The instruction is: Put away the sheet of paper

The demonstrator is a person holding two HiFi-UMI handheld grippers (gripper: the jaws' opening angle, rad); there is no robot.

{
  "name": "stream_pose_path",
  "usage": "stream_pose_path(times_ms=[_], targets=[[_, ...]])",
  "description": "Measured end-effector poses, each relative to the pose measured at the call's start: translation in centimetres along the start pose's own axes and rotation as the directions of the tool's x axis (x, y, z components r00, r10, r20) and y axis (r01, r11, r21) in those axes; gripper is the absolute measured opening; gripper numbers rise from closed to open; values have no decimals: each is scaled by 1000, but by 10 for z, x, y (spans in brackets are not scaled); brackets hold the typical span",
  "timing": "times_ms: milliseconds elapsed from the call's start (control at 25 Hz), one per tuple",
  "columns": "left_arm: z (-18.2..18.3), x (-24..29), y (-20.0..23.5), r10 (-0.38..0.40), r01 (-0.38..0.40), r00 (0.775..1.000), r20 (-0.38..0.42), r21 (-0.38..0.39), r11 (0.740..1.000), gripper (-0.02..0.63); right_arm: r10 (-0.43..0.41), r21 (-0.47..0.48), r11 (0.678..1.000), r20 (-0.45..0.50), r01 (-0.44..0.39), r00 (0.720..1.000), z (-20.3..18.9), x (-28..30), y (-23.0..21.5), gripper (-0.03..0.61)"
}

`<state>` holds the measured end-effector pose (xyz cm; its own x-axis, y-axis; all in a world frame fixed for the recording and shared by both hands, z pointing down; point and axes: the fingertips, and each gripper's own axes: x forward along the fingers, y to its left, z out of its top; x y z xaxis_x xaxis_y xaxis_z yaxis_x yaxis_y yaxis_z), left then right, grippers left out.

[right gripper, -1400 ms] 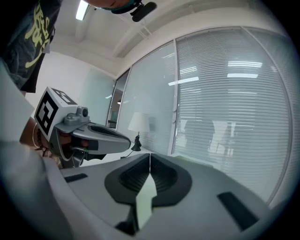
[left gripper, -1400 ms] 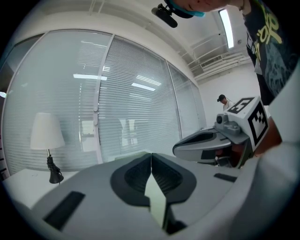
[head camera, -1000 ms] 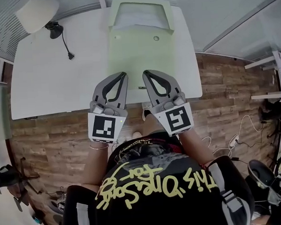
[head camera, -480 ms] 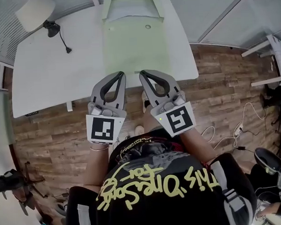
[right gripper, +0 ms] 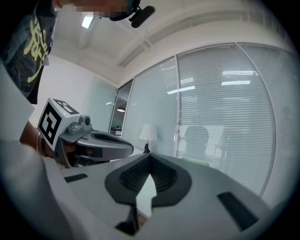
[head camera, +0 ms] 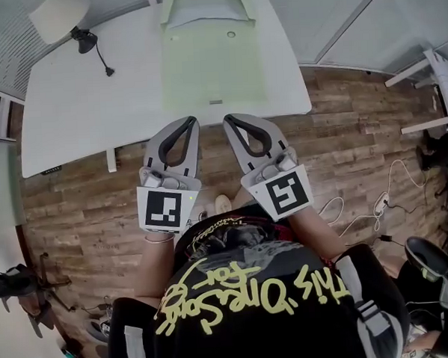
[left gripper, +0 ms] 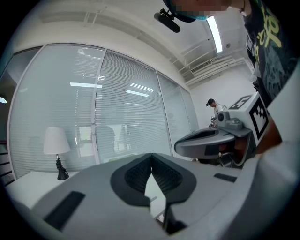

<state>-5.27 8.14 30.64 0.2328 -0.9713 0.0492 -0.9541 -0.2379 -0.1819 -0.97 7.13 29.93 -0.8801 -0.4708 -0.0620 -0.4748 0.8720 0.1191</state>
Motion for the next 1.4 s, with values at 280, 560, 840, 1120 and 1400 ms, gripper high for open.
stream_pose_path(times_ms=[280,560,840,1120,1400], targets=[[4,4,-10,2,-2,1000,-8,-33,999,8,27,34,999,-21,-26,999,1,-10,-2,8],[6,9,-15,-2,1,1000,-16,-57,998,8,8,71,997,-22,-6,1000,11,-17,-17,8],[14,3,-26,-33,34,999,18,-47,998,9,-9,45,999,-24,10,1000,10,-23,-9,8],[15,-8,-24,-37,38,999,21,-48,998,9,-21,43,999,-8,22,1000,15,-27,1,7],[19,-12,-25,-51,53,998,38,-43,998,8,-32,-2,999,-6,32,999,18,-28,7,8]])
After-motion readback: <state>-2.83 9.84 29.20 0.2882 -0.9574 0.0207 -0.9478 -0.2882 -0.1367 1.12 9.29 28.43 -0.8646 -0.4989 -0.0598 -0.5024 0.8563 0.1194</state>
